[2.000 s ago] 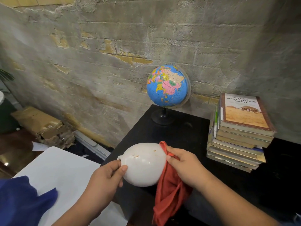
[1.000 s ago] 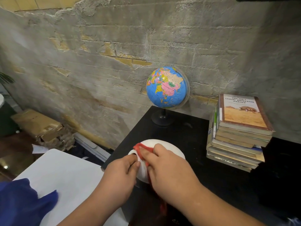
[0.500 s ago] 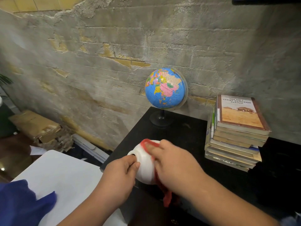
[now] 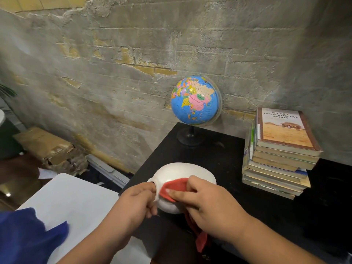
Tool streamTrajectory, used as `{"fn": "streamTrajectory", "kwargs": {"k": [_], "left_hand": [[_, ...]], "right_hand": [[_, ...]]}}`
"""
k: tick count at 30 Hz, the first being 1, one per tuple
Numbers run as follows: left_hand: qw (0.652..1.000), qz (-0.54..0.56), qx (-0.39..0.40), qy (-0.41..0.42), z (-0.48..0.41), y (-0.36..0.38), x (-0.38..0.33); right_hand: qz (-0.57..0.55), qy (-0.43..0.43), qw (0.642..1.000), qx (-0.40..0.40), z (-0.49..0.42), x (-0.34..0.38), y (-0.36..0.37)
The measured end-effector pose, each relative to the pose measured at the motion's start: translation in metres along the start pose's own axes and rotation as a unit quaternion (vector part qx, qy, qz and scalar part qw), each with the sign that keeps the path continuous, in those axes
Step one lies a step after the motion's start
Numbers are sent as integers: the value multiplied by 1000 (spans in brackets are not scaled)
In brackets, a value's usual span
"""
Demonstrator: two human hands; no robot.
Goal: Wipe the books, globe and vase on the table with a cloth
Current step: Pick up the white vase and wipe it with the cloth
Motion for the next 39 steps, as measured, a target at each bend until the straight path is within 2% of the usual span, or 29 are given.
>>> {"fn": "streamTrajectory", "kwargs": {"k": [3,5,6,9,11,12,14,15,17,18,21,23,24,26,27,28,31,33,34,36,39], "left_hand": [[1000,26,-7,-8,-2,-1,1],[998,59,-5,-20,-3,1,1],[996,83,0,-21,-2,2,-2],[988,153,9,-26,-1,4,-5],[985,167,5,-39,-3,0,0],[986,159,4,-42,-4,-1,4],[991,125,1,-42,-7,-3,11],[994,102,-5,-38,-8,-4,14],[999,43,-29,-17,-8,-7,16],[999,8,-45,1,-8,-8,14],[989,-95,-92,63,-4,-12,3],[980,-139,-104,100,1,-13,-5],[976,-154,-105,115,3,-13,-6],[967,-193,-98,131,6,-14,-6],[967,-203,-90,129,6,-14,-4],[971,-188,-84,122,6,-15,-2],[996,-43,-74,35,-2,-21,12],[995,-38,-92,18,-5,-24,17],[994,-44,-97,24,-5,-25,17],[993,-59,-96,41,-6,-26,16],[989,-94,-99,53,-7,-27,17]], "right_hand": [[-71,75,992,-69,10,-22,-2],[-51,88,990,-98,7,-18,-6],[-18,69,993,-92,0,-8,-7],[54,-3,998,-8,-6,15,11],[66,-49,996,-25,5,8,25],[38,-42,998,-38,11,-1,28],[-66,45,992,-97,21,-29,23],[-116,106,977,-142,25,-48,18],[-191,208,945,-165,32,-74,23],[-188,214,945,-158,29,-72,22],[-138,112,977,-117,9,-24,12],[-155,94,975,-131,8,-19,14],[-180,117,965,-154,12,-28,14],[-231,219,929,-187,27,-69,20],[-251,267,912,-184,35,-84,26],[-256,277,908,-181,39,-88,29],[-243,174,944,-136,28,-51,32],[-246,135,954,-111,24,-29,39],[-253,138,949,-131,26,-31,39],[-270,209,920,-193,40,-63,41],[-293,364,864,-188,63,-110,60]]}}
Point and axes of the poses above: each hand's wrist, its own z-axis away from the middle knuckle, its own y-axis out of the palm, x = y × z, the point moved 10 cm from there along -z, towards the middle knuckle, and after that the axes turned 8 degrees about -y, right-handed, at the moved point
